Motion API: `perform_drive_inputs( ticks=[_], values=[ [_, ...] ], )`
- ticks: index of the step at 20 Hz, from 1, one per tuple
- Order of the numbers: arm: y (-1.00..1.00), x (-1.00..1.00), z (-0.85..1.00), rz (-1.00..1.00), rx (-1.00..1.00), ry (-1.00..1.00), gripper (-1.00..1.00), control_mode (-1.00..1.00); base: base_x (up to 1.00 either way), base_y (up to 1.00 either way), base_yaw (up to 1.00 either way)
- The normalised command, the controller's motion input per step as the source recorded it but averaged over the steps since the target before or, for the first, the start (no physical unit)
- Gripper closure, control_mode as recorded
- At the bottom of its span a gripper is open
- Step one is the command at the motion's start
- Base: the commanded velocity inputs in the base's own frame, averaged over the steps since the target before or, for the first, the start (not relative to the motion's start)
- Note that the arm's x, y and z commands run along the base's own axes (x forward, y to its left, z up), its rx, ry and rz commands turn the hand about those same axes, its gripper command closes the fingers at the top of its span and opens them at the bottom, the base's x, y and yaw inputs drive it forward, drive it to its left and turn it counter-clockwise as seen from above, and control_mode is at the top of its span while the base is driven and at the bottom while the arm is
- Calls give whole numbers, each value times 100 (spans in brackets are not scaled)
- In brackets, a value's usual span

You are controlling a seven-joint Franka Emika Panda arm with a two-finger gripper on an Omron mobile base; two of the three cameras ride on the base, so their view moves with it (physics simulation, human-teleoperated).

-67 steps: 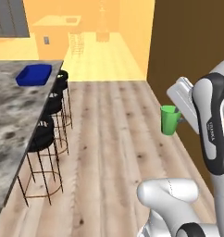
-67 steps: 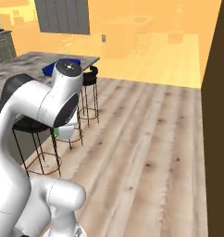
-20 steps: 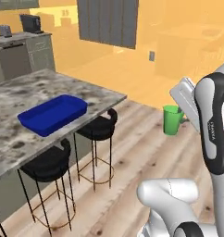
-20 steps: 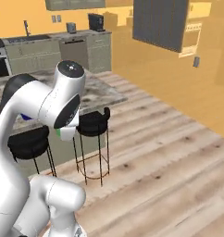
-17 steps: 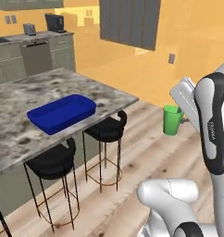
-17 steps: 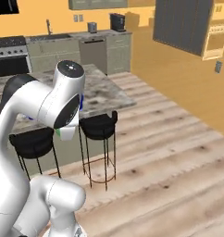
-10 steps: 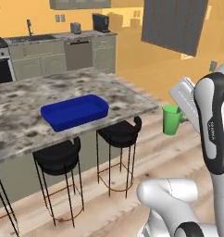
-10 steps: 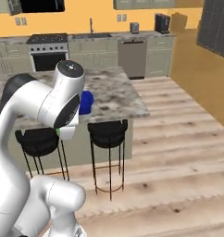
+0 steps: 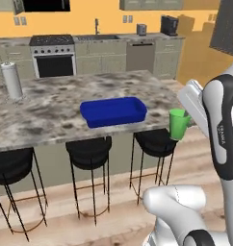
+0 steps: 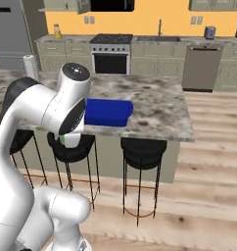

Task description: There is a tray on the dining counter. Grab the cup, mug, and pitcher and place them on the tray. The pitcher may be placed next to the tray if it cannot fit the tray.

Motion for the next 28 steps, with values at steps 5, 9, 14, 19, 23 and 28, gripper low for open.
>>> perform_drive_inputs(
  ticks=[5,9,14,19,23,28],
  values=[
    [0,0,0,0,0,0,100,100,22,0,32],
    [0,0,0,0,0,0,100,100,47,0,10],
    [0,0,0,0,0,0,100,100,51,4,0],
    [0,0,0,0,0,0,100,100,42,28,-5],
    [0,0,0,0,0,0,100,100,42,29,-6],
    [0,0,0,0,0,0,100,100,53,20,-5]
  ],
)
